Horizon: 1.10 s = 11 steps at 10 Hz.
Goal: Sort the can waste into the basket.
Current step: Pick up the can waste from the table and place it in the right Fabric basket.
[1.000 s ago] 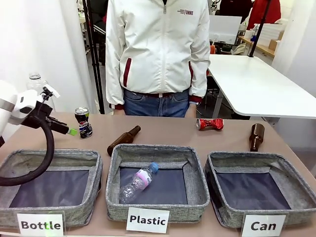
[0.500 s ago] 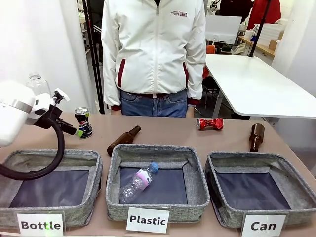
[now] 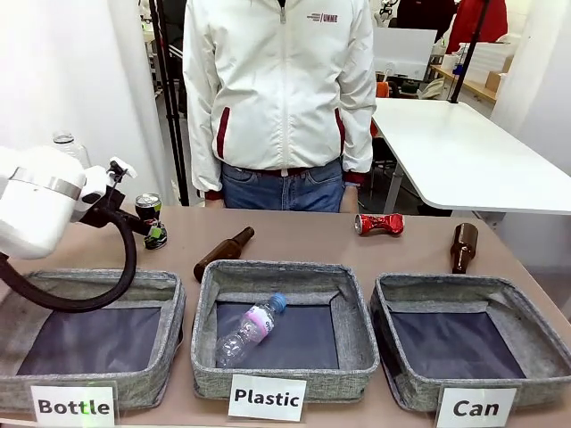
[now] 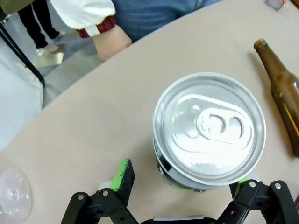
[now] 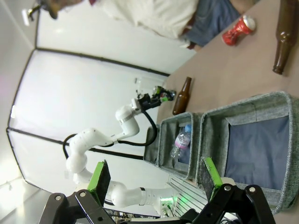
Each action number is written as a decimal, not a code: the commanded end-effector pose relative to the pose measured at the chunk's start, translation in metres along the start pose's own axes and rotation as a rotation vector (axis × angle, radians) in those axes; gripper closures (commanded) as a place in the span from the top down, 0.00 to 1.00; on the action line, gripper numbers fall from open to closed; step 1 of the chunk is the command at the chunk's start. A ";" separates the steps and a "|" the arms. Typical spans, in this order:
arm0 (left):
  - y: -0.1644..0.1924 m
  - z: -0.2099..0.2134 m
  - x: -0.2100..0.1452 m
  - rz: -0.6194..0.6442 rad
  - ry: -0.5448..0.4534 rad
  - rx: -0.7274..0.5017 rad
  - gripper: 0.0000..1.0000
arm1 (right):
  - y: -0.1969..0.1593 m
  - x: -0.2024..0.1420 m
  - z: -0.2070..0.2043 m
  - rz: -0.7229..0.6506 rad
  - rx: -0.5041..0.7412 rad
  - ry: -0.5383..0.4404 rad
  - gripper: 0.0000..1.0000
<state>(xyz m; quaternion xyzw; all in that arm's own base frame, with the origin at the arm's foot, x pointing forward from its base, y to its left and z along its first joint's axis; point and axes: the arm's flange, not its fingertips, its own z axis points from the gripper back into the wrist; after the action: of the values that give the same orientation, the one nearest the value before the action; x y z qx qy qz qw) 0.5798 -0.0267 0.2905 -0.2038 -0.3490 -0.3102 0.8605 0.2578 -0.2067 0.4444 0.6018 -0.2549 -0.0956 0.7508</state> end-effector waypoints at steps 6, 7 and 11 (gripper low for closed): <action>0.002 -0.010 -0.006 -0.033 -0.182 -0.028 1.00 | 0.001 0.005 0.000 0.028 0.023 -0.016 1.00; 0.002 -0.010 -0.007 -0.038 -0.177 -0.024 0.43 | 0.001 0.005 0.000 0.028 0.023 -0.016 1.00; 0.002 -0.011 -0.007 -0.038 -0.177 -0.028 0.00 | 0.001 0.005 0.000 0.028 0.023 -0.016 1.00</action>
<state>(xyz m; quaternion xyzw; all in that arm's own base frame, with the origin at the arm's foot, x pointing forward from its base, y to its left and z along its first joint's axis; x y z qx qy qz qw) 0.5817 -0.0288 0.2824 -0.2361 -0.4073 -0.3085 0.8266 0.2577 -0.2068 0.4444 0.6019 -0.2550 -0.0955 0.7507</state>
